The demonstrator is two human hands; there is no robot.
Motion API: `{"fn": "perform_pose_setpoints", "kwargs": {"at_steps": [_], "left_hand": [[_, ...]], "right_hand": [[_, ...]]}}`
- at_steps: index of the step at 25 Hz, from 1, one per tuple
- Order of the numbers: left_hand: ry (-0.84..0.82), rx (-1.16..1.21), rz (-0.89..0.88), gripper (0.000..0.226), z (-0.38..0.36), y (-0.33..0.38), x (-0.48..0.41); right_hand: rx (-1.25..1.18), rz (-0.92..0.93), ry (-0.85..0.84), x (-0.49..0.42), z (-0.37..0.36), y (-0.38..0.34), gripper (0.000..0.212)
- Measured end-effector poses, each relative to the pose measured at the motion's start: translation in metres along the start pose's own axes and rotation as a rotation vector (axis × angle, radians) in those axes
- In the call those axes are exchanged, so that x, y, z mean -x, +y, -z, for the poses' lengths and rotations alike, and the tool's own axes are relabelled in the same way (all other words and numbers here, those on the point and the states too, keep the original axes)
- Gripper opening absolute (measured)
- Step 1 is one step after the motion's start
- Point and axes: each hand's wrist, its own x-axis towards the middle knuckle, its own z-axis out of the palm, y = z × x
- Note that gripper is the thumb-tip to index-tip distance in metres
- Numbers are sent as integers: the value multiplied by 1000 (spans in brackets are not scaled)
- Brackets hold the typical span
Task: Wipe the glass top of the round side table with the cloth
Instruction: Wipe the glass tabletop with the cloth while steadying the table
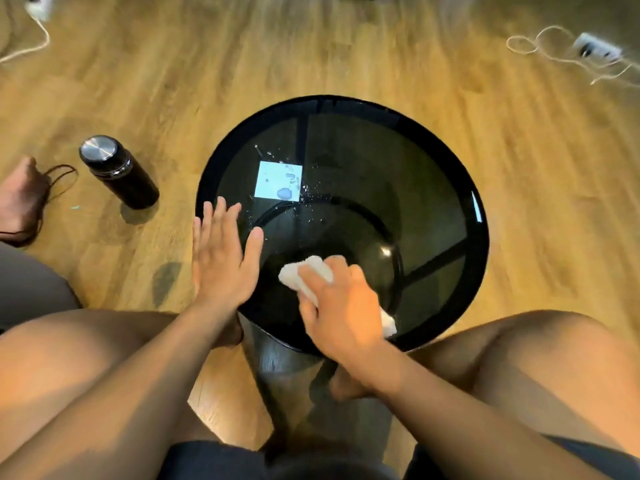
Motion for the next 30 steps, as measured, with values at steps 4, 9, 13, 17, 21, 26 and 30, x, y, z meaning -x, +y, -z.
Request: {"fn": "perform_pose_setpoints", "kwargs": {"at_steps": [4, 9, 13, 17, 21, 26, 30], "left_hand": [[-68, -55, -47, 73, 13, -10, 24], [-61, -35, 98, 73, 9, 6, 67], [-65, -102, 128, 75, 6, 11, 70], [-86, -173, 105, 76, 6, 10, 68], [-69, -168, 92, 72, 5, 11, 66], [-61, -166, 86, 70, 6, 11, 66], [-40, -156, 92, 69, 7, 11, 67]], "right_hand": [[-102, 251, -109, 53, -4, -36, 37], [-15, 256, -118, 39, 15, 29, 40], [92, 45, 2, -5, 39, 152, 38], [172, -377, -62, -70, 56, 257, 42], [122, -432, 37, -55, 34, 201, 35], [-72, -91, 72, 36, 13, 40, 30], [-135, 315, -172, 71, 11, -21, 33]]}}
